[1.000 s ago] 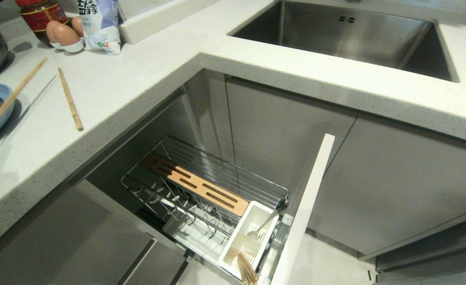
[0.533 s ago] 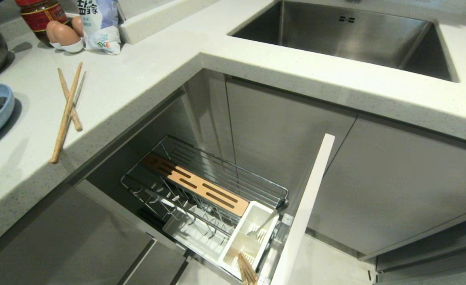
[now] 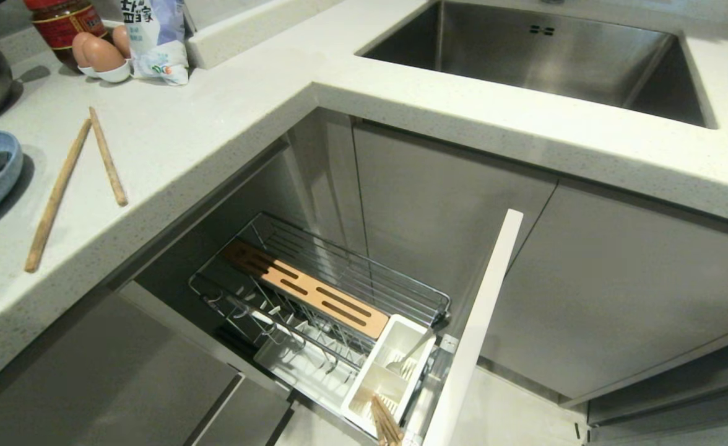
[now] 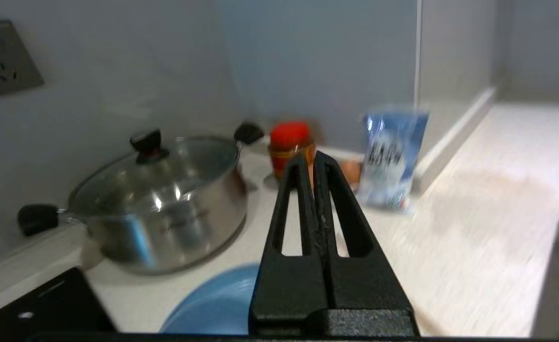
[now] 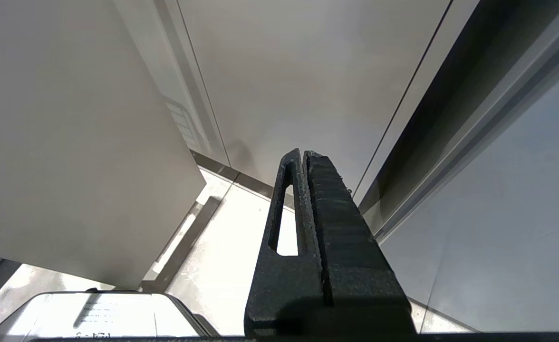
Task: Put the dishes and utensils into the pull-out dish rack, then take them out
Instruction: Close the cupboard
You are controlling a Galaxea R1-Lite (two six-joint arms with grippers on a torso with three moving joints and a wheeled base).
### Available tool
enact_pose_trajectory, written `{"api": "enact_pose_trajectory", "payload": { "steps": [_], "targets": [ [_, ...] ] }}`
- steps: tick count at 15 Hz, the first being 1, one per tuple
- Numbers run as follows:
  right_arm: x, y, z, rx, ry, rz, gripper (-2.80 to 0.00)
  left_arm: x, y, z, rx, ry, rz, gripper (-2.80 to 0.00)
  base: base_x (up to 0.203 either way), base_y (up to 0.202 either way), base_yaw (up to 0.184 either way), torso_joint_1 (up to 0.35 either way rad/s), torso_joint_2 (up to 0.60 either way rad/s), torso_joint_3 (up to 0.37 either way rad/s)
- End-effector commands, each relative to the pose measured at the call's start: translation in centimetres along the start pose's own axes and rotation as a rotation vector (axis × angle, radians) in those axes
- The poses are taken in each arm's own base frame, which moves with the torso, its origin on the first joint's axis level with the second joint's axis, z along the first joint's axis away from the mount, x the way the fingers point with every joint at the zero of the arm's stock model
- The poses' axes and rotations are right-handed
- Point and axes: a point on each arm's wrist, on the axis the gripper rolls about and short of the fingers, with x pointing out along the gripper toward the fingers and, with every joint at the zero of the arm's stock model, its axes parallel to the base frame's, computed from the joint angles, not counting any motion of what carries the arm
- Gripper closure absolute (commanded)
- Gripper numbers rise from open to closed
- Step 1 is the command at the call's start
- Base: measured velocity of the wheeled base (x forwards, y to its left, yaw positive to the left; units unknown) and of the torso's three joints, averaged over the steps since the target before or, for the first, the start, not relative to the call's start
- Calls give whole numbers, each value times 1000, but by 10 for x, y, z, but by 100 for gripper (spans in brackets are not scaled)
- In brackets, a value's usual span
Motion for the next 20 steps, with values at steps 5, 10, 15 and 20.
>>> {"api": "enact_pose_trajectory", "payload": {
  "steps": [5, 10, 15, 20],
  "targets": [
    [0, 0, 0, 0, 0, 0, 0, 63, 0, 51, -505, 124, -62, 0, 0, 0, 0, 0, 0, 0],
    [0, 0, 0, 0, 0, 0, 0, 92, -42, 27, -787, 439, -295, 0, 0, 0, 0, 0, 0, 0],
    [0, 0, 0, 0, 0, 0, 0, 86, -127, 7, -807, 706, -619, 0, 0, 0, 0, 0, 0, 0],
    [0, 0, 0, 0, 0, 0, 0, 41, -249, -26, -585, 979, -804, 0, 0, 0, 0, 0, 0, 0]
  ]
}}
